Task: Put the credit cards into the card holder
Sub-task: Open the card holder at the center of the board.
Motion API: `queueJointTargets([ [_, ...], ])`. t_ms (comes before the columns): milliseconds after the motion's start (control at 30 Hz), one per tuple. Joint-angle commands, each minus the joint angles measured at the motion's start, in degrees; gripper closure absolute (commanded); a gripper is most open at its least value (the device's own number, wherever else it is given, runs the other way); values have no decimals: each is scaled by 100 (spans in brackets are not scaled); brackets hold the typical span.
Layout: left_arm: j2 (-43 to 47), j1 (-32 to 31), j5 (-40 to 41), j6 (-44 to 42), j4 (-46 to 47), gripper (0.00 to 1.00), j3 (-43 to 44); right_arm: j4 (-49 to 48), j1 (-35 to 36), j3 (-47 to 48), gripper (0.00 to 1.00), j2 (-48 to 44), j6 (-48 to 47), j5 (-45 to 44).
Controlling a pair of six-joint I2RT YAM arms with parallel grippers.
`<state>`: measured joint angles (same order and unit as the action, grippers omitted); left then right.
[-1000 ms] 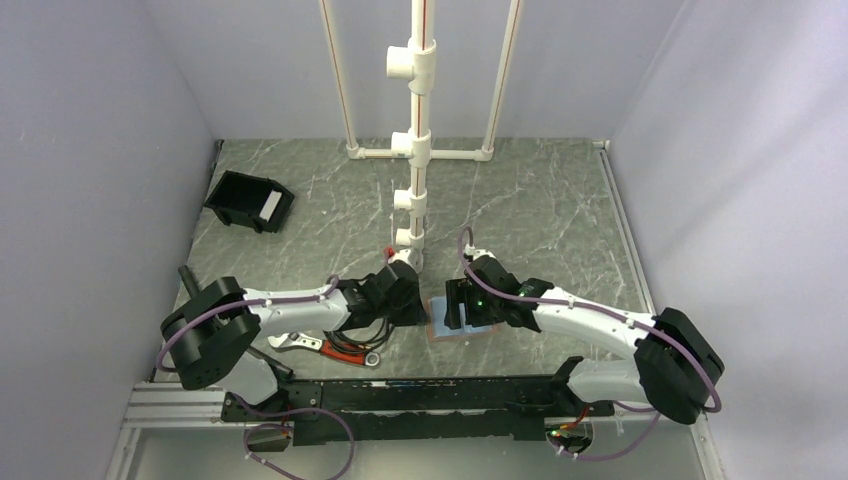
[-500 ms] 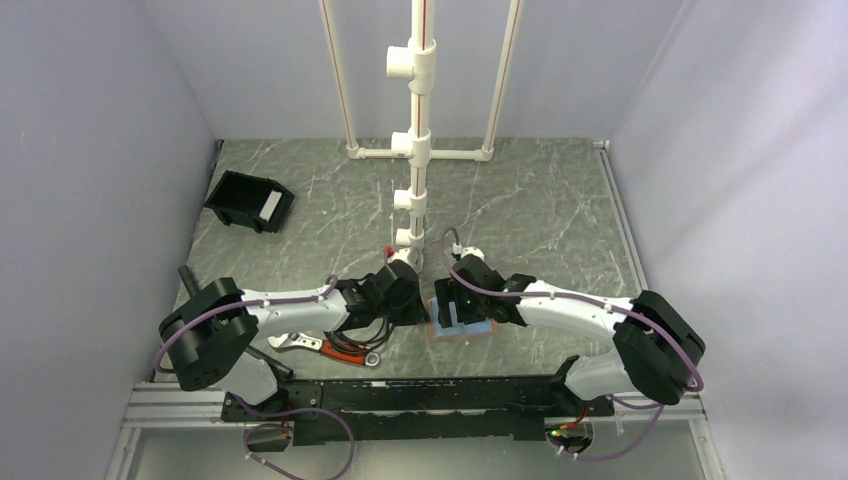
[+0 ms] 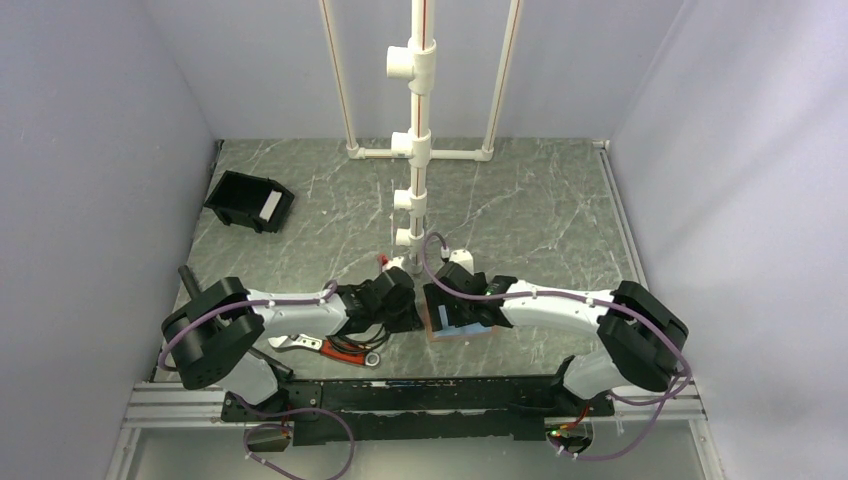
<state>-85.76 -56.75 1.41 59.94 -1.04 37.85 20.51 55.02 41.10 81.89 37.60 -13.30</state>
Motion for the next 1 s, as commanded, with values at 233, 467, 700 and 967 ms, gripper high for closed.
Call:
queueJointTargets([
  [233, 273, 6, 271, 26, -35, 100, -44, 18, 77, -277, 42, -35, 505, -387],
  [467, 397, 6, -72, -402, -40, 94, 255, -853, -160, -847, 77, -703, 451, 460],
  [700, 244, -1, -576, -402, 840, 78, 455, -1377, -657, -1305, 83, -1019, 458, 1204],
  [967, -1121, 14, -326, -130, 179, 100, 980, -809, -879, -1199, 68, -1378, 499, 972],
])
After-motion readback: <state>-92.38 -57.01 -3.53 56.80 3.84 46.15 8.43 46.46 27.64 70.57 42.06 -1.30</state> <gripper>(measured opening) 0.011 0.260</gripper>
